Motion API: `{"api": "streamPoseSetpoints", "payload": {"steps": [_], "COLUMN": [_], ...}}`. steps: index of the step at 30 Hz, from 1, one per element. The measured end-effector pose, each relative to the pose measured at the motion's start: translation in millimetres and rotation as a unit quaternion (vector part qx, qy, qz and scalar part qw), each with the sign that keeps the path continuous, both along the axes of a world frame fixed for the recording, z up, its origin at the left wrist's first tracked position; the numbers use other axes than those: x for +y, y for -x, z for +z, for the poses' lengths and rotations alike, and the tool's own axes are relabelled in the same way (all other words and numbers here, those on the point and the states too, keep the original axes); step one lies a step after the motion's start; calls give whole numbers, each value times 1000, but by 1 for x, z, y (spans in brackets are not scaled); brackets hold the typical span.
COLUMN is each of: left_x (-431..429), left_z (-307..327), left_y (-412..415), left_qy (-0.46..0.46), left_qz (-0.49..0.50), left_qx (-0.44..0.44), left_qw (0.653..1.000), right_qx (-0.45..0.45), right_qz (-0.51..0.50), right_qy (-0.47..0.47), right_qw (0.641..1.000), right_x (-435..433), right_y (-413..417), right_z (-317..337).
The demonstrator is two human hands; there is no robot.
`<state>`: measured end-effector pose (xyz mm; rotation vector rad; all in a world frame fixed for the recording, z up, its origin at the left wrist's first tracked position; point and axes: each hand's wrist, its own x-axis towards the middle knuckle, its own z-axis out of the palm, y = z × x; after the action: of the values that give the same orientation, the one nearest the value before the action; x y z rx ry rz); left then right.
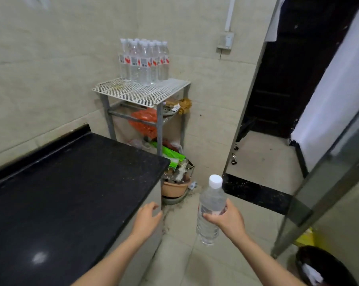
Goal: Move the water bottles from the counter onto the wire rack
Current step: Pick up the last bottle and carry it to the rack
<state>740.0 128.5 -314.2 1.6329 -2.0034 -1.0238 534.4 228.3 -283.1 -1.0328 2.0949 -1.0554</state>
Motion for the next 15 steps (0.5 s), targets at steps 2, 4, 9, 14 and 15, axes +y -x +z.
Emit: {"api": "streamPoseSetpoints", "payload": {"steps": [2,4,9,14,15], "left_x": [-27,-62,-169,-274,-292], "left_z": [2,4,21,71,81], "left_y": [21,43,107,167,178], "left_qy": [7,20,69,135,149], "left_qz": [-2,-2,-6,-14,-8], "left_qx": [-4,-8,7,20,18], "left_qw": [1000,1000,998,991,989], "right_qx": [-4,-2,25,41,36], "right_qz": [-2,-1,10,-6,-9], "right_qy": [-1,2,4,48,61], "right_qw": [1000,1000,1000,998,997], "right_x": [-22,-49,-129,-209,-222], "right_y": [20,40,104,167,179], "right_z": [-2,-3,23,66,75]}}
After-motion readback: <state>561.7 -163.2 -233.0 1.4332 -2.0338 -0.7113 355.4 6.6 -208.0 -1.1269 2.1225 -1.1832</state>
